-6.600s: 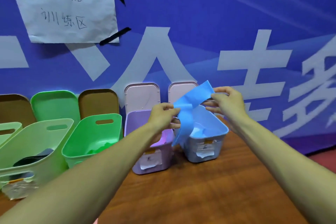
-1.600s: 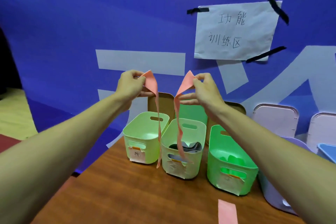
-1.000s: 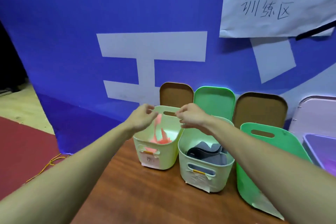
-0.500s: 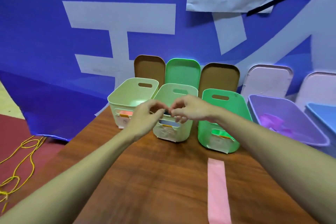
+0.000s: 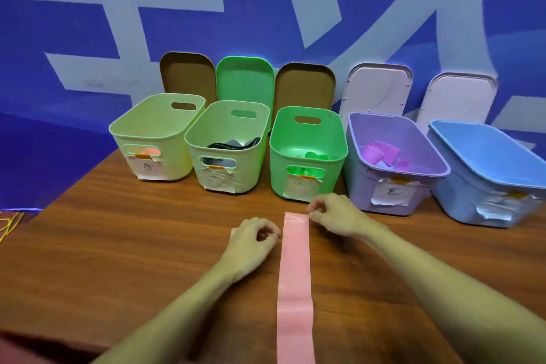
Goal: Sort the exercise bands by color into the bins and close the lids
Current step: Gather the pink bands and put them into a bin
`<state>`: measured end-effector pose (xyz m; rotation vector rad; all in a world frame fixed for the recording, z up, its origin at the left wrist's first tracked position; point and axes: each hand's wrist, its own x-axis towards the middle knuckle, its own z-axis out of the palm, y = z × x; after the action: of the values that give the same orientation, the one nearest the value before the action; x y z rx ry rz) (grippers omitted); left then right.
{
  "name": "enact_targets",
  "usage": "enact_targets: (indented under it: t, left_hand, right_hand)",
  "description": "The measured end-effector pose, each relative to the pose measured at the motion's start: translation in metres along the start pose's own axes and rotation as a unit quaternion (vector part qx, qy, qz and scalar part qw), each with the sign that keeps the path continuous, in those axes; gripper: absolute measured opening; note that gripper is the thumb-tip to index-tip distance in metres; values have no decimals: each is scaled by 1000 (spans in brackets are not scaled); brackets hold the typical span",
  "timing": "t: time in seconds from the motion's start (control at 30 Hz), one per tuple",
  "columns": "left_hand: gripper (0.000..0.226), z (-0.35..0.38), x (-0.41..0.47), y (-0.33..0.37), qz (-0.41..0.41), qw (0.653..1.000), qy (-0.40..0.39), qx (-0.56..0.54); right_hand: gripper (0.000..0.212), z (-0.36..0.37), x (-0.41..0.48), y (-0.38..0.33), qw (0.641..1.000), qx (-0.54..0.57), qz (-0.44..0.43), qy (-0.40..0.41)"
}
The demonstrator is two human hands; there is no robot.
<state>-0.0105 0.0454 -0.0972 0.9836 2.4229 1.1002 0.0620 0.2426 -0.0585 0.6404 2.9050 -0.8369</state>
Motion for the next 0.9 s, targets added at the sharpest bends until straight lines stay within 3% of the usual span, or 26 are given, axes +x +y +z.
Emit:
enact_targets:
  t: [0.17,0.3,0.47,0.6,0.77,0.9]
  left_hand:
    - [16,18,3,-6,37,996,60,59]
    - [17,19,6,-8,36,995,60,71]
    - [17,19,6,-9,25,994,69,81]
    - [13,18,4,-6,31,994,58,87]
    - [42,4,3,4,-15,995,-59,77]
    - [42,-9,-3,20,-58,967,-202,-141]
  right_hand:
    - [17,36,13,17,991,76,29,103]
    - [17,59,13,21,984,35,39,171]
    - [3,55,13,21,986,52,39,153]
    - [6,43,5,16,984,117,13,136]
    - [13,0,-15,-7,955,237,-34,172]
    - [12,-38,-28,-39,915,350,-69,189]
